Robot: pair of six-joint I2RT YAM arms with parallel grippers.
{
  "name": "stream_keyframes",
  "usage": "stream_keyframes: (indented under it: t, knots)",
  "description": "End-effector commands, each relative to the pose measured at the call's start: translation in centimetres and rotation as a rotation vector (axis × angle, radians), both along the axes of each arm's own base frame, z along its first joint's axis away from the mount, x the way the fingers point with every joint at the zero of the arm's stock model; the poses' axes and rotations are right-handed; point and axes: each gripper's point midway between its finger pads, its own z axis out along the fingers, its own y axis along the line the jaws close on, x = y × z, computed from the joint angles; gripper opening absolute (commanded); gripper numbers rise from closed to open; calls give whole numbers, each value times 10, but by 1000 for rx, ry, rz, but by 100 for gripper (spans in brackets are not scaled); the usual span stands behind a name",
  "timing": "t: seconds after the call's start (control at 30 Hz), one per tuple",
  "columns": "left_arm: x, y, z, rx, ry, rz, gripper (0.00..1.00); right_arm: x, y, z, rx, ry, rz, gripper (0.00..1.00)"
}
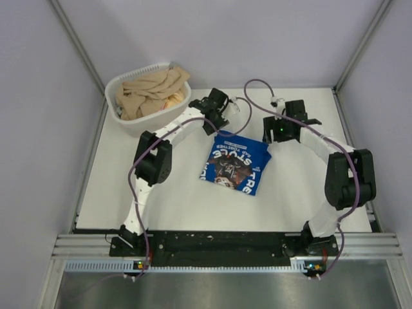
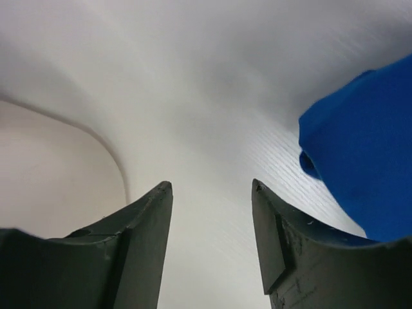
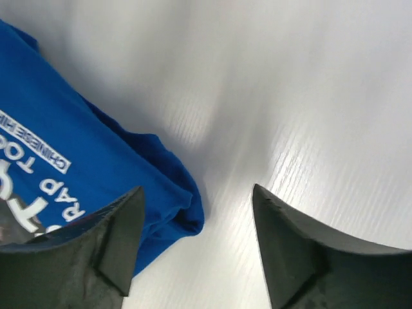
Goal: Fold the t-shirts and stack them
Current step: Fold the long partially folded tshirt into a neat square, then put the neatly folded tshirt into the corner of the board with the right arm
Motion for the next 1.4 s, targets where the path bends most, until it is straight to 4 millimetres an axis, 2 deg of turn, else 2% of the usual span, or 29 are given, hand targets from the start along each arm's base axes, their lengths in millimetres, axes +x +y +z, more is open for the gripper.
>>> stream_keyframes:
  t: [0.0, 0.07, 0.17, 0.27, 0.4, 0.43, 0.5, 0.6, 0.7, 0.83, 0.93, 1.0, 1.1, 1.2, 1.37]
  knots:
    - [-17, 5, 78, -117, -128, 4, 58, -10, 0, 48, 189, -36, -284, 75]
    - [-37, 9, 73, -140, -87, -11, 60, -32, 10, 33, 275, 37, -314, 87]
    - [-59, 16, 66, -178, -35, -10, 61, -51, 21, 15, 365, 132, -360, 94]
    - [-71, 24, 62, -206, 0, 19, 61, -53, 34, -2, 463, 154, -380, 94]
    - [-81, 35, 61, -238, 32, 48, 61, -43, 47, -25, 545, 202, -397, 89]
    - [-82, 39, 64, -247, 25, 61, 61, -40, 51, -29, 565, 211, -395, 85]
    - [-82, 48, 66, -256, 17, 81, 61, -31, 57, -33, 597, 218, -385, 71]
    - [-85, 61, 69, -260, 7, 103, 61, -21, 57, -40, 597, 222, -393, 33]
    - [-88, 72, 75, -285, 3, 106, 61, -11, 51, -37, 586, 195, -393, 0]
    - [-85, 93, 80, -287, -20, 140, 62, 3, 44, -26, 536, 160, -355, 0]
    - [-85, 105, 81, -290, -23, 160, 62, 8, 35, -28, 435, 172, -307, 0]
    - [-87, 111, 80, -294, -21, 166, 62, 20, 26, -21, 375, 158, -280, 0]
    - [-88, 117, 79, -286, -24, 171, 62, 34, 3, -21, 270, 145, -273, 0]
    - [-88, 125, 78, -278, -25, 184, 62, 59, -34, -13, 193, 92, -331, 0]
    - [-89, 136, 73, -256, -19, 210, 62, 105, -119, -8, 69, 24, -474, 0]
